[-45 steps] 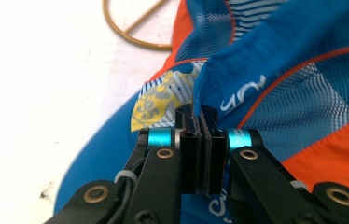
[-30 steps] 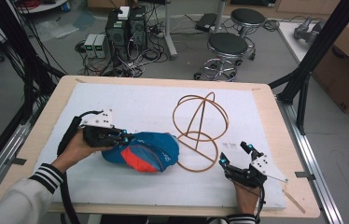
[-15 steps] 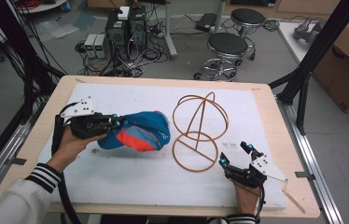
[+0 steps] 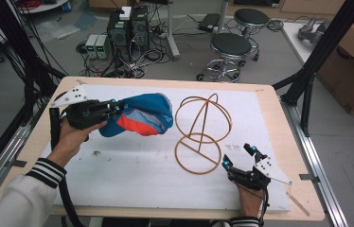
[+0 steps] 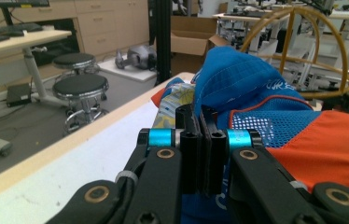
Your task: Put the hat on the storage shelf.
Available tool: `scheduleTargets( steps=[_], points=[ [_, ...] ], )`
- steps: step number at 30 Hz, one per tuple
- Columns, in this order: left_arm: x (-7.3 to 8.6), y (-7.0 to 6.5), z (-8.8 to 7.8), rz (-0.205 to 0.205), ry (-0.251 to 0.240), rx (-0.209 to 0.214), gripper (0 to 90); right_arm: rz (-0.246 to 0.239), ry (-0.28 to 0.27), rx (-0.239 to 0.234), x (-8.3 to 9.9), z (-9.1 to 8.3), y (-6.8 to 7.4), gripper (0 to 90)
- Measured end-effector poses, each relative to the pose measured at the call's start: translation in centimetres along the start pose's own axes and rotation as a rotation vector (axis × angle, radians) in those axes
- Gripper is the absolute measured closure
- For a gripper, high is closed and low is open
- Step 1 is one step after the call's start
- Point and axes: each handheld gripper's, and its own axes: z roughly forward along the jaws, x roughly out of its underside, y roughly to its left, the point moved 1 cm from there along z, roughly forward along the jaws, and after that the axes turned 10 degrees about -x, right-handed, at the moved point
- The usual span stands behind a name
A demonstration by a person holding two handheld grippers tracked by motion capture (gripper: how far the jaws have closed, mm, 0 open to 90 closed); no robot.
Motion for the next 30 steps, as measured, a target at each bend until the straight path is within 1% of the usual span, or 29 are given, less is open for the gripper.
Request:
scheduleTargets(
  steps=[3,5,9,13,16,19,22,23,26,30],
  points=[
    [-1.0,-0.2,0.3,0.003,-0.015,0.002,87.9,0.000,0.002,0.000,0.0,0.0,0.0,11.2],
    [-1.8,-0.3,0.6,0.014,-0.026,-0.005,87.9,0.003,0.001,0.000,0.0,0.0,0.0,11.2],
    [-3.0,-0.2,0.8,0.023,-0.044,-0.023,87.9,0.003,-0.001,-0.001,0.0,0.0,0.0,11.2],
    [-4.2,0.0,1.0,0.018,-0.060,-0.044,87.9,0.004,0.000,0.000,0.0,0.0,0.0,11.2],
    [-5.3,-0.2,1.4,0.011,-0.085,-0.046,87.9,0.007,0.001,-0.001,0.0,0.0,0.0,11.2],
    [-6.3,-0.7,2.0,0.012,-0.102,-0.039,87.9,0.001,-0.001,0.000,0.0,0.0,0.0,11.2],
    [-7.3,-1.2,2.7,0.004,-0.136,-0.014,87.9,0.008,0.001,-0.001,0.0,0.0,0.0,11.2],
    [-7.8,-1.4,3.2,-0.008,-0.148,-0.002,87.9,0.008,0.001,-0.002,0.0,0.0,0.0,11.2],
    [-8.3,-1.9,3.8,-0.006,-0.149,0.009,87.9,0.009,0.001,-0.003,0.0,0.0,0.0,11.2],
    [-9.0,-2.9,5.0,-0.001,-0.145,0.027,87.9,0.007,-0.001,-0.002,0.0,0.0,-0.1,11.2]
  ],
)
